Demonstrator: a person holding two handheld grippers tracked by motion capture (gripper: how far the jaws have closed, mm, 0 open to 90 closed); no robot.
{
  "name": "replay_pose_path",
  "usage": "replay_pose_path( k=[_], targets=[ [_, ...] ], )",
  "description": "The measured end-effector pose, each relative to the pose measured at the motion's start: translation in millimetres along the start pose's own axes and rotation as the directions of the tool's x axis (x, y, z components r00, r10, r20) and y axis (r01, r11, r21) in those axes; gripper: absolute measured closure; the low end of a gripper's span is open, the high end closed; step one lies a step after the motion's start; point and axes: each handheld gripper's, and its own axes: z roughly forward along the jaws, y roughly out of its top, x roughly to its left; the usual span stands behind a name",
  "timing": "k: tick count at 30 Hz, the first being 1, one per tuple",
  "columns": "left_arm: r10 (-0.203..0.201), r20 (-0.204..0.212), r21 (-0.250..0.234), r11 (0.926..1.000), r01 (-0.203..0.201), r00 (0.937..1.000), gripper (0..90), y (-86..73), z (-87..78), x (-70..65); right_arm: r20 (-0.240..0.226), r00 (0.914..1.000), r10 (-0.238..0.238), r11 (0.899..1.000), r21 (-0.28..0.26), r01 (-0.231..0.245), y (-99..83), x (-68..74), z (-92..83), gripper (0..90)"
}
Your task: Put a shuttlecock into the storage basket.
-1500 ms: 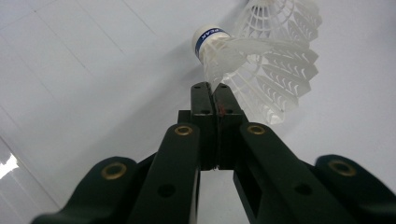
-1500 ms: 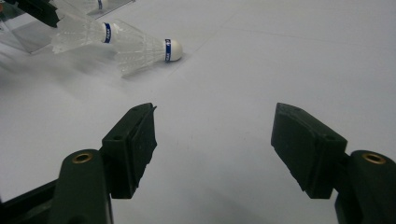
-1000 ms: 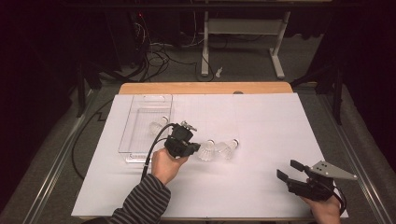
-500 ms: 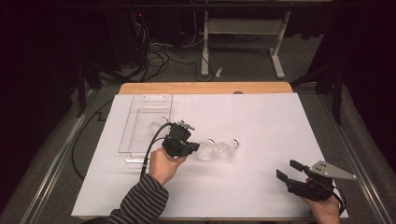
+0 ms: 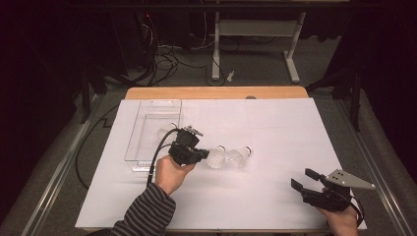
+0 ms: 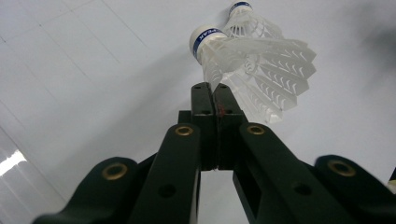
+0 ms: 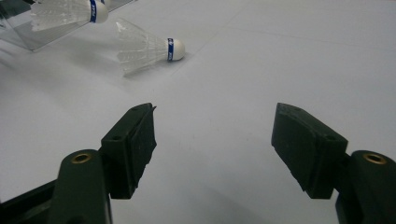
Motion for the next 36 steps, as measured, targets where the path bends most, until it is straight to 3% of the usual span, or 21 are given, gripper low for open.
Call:
replay_pose_path(
  k=[36],
  targets=[
    [-0.017, 0.035, -0.029, 0.9994, 0.018, 0.9993, 89.7, -2.2, -13.3, 1.3, 0.000, 1.0000, -0.001, 1.000, 0.001, 0.001, 0.1, 0.2, -0.2, 30.9]
  ],
)
